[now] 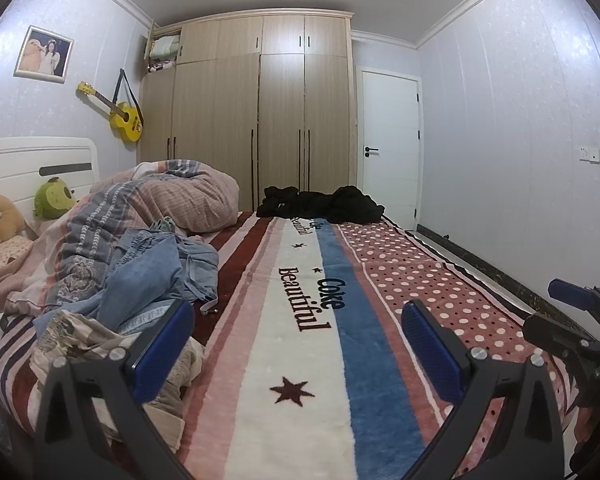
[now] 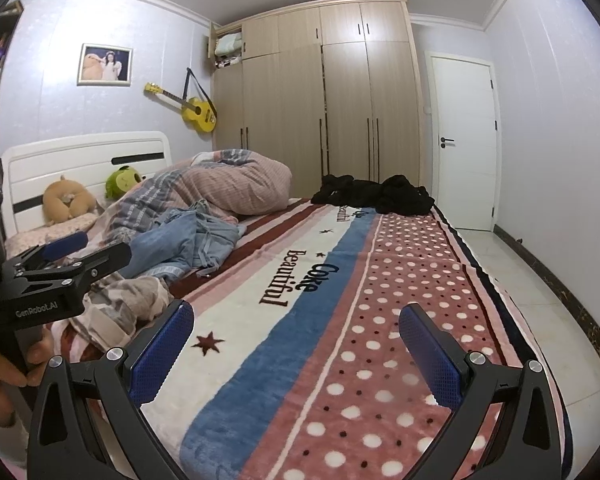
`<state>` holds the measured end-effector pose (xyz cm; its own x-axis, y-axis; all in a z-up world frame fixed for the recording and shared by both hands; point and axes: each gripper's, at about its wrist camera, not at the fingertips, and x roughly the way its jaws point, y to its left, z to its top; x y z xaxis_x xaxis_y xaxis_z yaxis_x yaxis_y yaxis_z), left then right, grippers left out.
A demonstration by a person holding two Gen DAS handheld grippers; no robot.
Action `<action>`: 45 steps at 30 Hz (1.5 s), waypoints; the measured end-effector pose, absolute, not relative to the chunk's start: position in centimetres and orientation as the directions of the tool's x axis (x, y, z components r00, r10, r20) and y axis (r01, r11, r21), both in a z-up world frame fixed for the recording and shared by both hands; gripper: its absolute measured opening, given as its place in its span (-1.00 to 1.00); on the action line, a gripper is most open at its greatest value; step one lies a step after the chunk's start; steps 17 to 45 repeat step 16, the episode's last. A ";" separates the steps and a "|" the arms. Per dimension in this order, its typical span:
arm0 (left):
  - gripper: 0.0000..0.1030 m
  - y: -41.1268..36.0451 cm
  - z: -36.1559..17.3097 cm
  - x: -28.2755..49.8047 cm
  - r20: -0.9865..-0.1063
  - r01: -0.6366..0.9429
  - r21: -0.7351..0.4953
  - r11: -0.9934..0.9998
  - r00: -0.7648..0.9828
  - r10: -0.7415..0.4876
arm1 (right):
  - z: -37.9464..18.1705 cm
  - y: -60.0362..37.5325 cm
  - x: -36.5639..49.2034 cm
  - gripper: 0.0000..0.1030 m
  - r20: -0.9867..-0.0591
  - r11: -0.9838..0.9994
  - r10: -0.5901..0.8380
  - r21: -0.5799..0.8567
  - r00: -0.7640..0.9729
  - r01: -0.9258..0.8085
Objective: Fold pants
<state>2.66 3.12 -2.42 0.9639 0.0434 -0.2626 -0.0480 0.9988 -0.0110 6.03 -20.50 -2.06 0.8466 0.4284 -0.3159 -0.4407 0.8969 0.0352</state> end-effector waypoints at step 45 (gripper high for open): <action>0.99 3.3 -2.4 2.7 -0.262 -0.045 -0.008 0.999 0.964 0.041 | -2.1 -20.6 6.1 0.99 -0.318 0.898 0.427 0.036 0.846 -0.440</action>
